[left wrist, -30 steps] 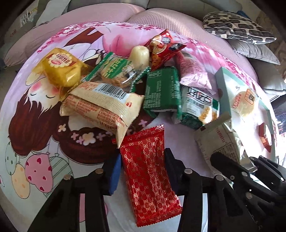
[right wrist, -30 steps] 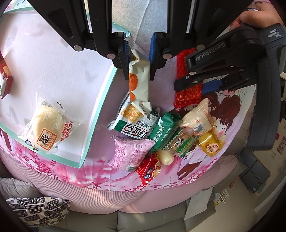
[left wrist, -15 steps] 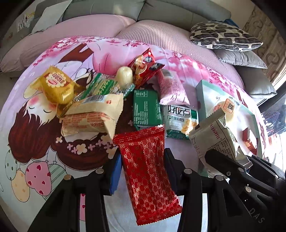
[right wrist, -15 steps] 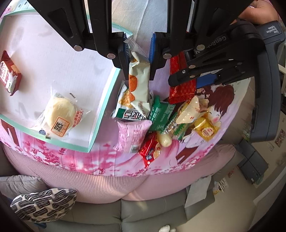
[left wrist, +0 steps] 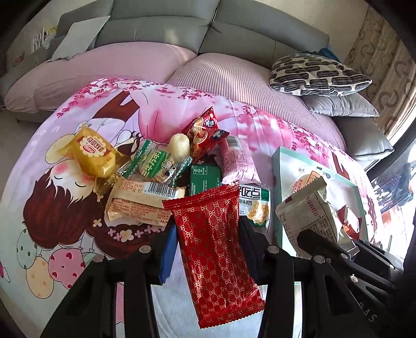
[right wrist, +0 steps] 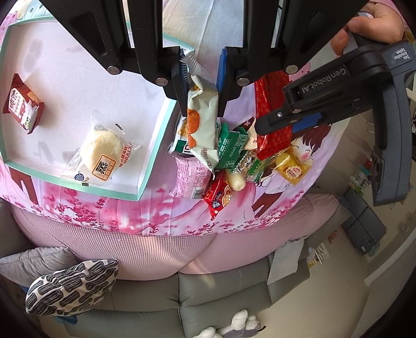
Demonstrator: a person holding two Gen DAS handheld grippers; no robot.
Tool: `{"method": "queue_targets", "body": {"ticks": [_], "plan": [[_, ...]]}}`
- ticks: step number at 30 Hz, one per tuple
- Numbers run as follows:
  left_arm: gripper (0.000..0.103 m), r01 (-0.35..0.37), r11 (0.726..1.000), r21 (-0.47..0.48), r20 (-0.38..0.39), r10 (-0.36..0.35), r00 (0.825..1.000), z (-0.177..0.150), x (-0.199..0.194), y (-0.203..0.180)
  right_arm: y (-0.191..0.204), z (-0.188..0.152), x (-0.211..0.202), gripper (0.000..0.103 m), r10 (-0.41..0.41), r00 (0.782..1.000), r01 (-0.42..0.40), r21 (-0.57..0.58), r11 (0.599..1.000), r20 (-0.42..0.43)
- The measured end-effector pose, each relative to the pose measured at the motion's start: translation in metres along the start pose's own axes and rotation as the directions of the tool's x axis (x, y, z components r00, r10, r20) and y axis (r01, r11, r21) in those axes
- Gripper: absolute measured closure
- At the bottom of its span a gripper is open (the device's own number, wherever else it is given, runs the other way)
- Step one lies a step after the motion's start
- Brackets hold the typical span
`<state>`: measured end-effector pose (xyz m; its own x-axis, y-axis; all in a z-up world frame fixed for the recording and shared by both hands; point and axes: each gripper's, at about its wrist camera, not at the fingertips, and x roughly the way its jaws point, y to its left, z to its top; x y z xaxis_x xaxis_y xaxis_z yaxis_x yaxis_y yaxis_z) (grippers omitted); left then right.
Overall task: Organize snacks
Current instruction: 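Carry the red pack in left tool while right tool carries the cookie pack over the tray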
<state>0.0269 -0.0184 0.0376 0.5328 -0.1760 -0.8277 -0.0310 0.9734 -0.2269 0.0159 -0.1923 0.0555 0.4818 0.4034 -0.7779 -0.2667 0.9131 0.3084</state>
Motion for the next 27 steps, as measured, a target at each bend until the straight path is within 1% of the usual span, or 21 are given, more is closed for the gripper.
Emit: {"method": "queue_targets", "body": {"ticks": [11, 15, 21, 25, 27], "plan": [[0.056, -0.001, 1.0, 0.019, 0.04, 0.0, 0.999, 0.012, -0.012, -0.015, -0.008, 0.004, -0.013, 0.083, 0.0, 0.999, 0.0, 0.023, 1.0, 0.04], [0.056, 0.001, 0.999, 0.04, 0.052, -0.003, 0.999, 0.019, -0.015, -0.026, -0.018, 0.007, -0.02, 0.083, -0.007, 0.998, 0.004, 0.048, 0.999, 0.059], [0.056, 0.025, 0.993, 0.111, 0.061, -0.032, 0.998, 0.027, -0.015, -0.057, -0.053, 0.008, -0.037, 0.083, -0.059, 0.994, 0.045, 0.14, 0.989, 0.096], [0.056, 0.05, 0.985, 0.166, 0.06, -0.061, 0.996, 0.031, -0.014, -0.082, -0.087, 0.008, -0.056, 0.083, -0.123, 0.983, 0.091, 0.224, 0.97, 0.134], [0.056, 0.064, 0.978, 0.198, 0.059, -0.077, 0.995, 0.032, -0.013, -0.097, -0.107, 0.006, -0.067, 0.083, -0.173, 0.973, 0.127, 0.274, 0.953, 0.151]]}}
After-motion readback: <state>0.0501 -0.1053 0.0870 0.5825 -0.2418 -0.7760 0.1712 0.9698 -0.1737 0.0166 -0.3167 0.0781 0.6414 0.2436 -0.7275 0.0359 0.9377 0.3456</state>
